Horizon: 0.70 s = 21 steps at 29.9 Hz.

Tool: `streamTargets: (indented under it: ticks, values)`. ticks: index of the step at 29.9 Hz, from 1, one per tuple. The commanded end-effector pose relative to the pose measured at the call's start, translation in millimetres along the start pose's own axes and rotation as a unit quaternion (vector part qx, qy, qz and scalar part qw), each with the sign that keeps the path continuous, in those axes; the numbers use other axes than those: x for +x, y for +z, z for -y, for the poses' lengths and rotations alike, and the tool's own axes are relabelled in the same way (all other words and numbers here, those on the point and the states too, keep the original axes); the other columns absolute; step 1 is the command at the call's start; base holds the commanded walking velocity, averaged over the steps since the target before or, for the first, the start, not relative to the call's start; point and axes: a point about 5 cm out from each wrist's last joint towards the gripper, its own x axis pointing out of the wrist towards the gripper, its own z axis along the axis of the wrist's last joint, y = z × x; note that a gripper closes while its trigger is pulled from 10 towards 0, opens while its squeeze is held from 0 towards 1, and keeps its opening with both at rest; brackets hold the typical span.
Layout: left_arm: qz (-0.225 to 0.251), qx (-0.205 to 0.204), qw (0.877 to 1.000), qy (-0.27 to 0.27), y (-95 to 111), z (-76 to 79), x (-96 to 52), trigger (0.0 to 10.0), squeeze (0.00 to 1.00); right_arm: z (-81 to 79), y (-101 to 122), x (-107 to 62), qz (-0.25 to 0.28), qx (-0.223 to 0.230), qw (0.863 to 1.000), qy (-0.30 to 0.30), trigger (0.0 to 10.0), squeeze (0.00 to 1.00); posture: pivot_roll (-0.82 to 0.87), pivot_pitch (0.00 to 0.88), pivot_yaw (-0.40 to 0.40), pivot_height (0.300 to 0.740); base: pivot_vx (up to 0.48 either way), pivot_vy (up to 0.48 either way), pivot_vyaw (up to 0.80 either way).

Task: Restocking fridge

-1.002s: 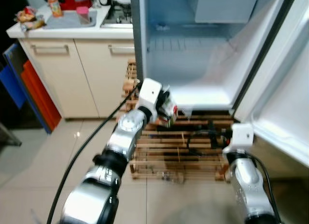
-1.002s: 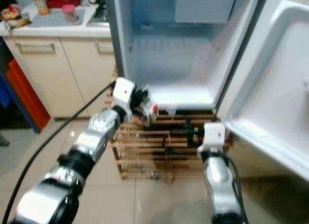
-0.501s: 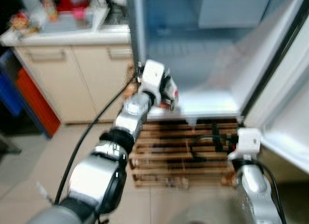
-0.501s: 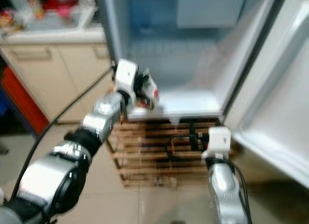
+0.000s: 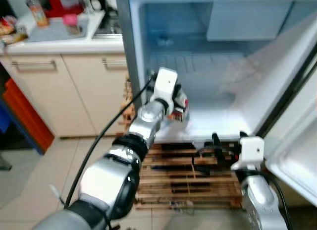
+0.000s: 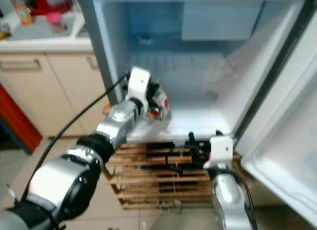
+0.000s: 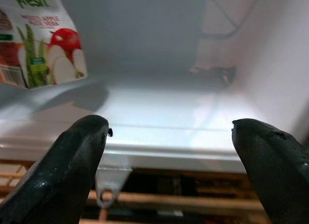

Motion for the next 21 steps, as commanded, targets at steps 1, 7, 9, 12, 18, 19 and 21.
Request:
streamTargets:
  ticks: [1,7,9,12,18,19,21]
  values:
    - [0.004,0.016,1.0,0.009,-4,4.7,-1.3,10.0,0.0,-3.3,11,-0.1,0.015,0.002,1.0,0.014,10.0,0.04,-0.26,0.015,0.027,0.74,0.0,0.0,0.0]
    - [-0.002,0.051,0.996,0.068,-17,-4.7,-7.4,10.0,0.0,-14.5,31,-19.7,0.031,-0.016,0.997,0.074,10.0,0.04,-0.34,0.097,-0.004,0.74,0.0,0.0,0.0]
    - [-0.006,0.053,0.996,0.077,-20,-7.1,-8.4,10.0,0.0,-16.4,34,-24.5,0.031,-0.022,0.995,0.087,10.0,0.04,-0.36,0.117,-0.013,0.74,0.0,0.0,0.0]
    - [-0.01,0.06,0.992,0.107,-26,-13.4,-12.0,10.0,0.0,-19.2,44,-42.4,0.024,-0.029,0.993,0.114,10.0,0.04,-0.41,0.165,-0.042,0.74,0.0,0.0,0.0]
    - [0.007,0.101,0.986,0.132,-26,-12.1,-13.7,10.0,0.0,-17.2,56,-68.6,0.007,-0.032,0.992,0.122,10.0,0.04,-0.47,0.223,-0.087,0.74,0.0,0.0,0.0]
    - [0.018,0.115,0.983,0.139,-21,-13.2,-12.8,10.0,0.0,-17.1,57,-72.0,0.003,-0.032,0.992,0.12,10.0,0.04,-0.48,0.231,-0.091,0.74,0.0,0.0,0.0]
    - [0.047,0.135,0.978,0.153,-9,-14.9,-10.3,10.0,0.0,-18.0,61,-78.4,-0.004,-0.03,0.993,0.118,10.0,0.04,-0.49,0.245,-0.098,0.74,0.0,0.0,0.0]
